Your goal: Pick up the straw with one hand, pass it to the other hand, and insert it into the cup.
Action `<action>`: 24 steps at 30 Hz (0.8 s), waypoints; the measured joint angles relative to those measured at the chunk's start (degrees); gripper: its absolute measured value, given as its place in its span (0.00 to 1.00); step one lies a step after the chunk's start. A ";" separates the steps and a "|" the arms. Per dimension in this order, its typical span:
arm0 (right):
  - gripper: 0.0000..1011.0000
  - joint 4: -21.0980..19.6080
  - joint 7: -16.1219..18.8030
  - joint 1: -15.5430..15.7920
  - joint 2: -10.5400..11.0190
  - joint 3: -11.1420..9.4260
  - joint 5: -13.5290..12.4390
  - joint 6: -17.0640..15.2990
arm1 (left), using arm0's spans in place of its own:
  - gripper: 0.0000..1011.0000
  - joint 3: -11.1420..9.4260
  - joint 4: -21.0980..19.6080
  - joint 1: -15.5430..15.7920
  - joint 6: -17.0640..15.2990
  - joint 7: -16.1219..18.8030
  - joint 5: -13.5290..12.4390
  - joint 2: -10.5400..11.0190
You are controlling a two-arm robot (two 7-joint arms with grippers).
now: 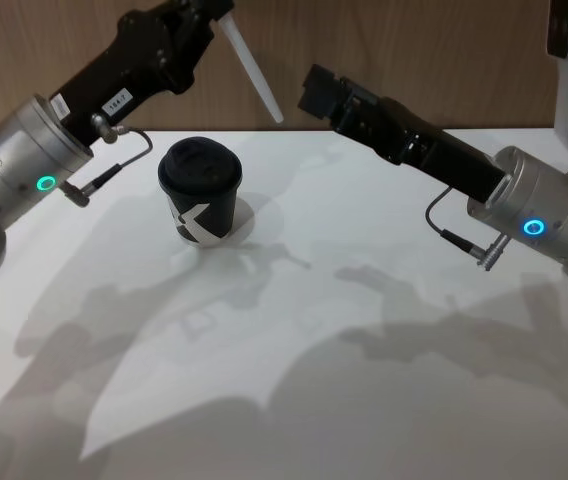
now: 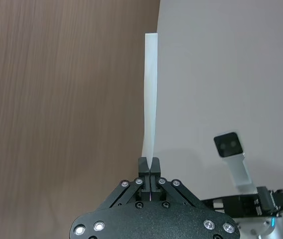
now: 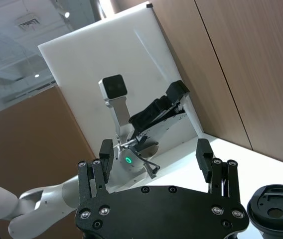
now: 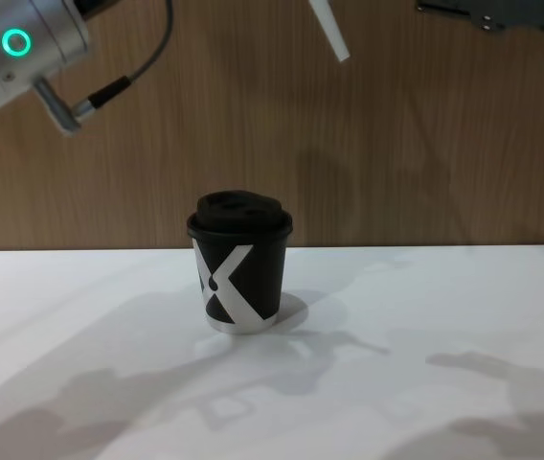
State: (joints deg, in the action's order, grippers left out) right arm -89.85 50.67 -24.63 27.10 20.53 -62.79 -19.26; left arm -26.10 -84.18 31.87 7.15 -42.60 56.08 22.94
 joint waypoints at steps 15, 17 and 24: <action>0.99 0.00 0.01 0.00 0.00 0.00 0.00 0.00 | 0.01 -1.46 -3.88 -0.29 -1.06 7.22 -11.14 4.42; 0.99 0.00 0.01 0.00 0.00 0.00 0.00 0.00 | 0.01 -1.84 -4.06 -0.32 -1.39 8.68 -13.17 4.81; 0.99 0.00 0.01 0.00 0.00 0.00 0.00 0.00 | 0.01 -2.88 -4.16 -0.33 -2.40 12.15 -17.73 5.26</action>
State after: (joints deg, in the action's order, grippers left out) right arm -89.85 50.68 -24.63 27.10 20.53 -62.79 -19.26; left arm -28.98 -88.34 31.54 4.75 -30.45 38.35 28.20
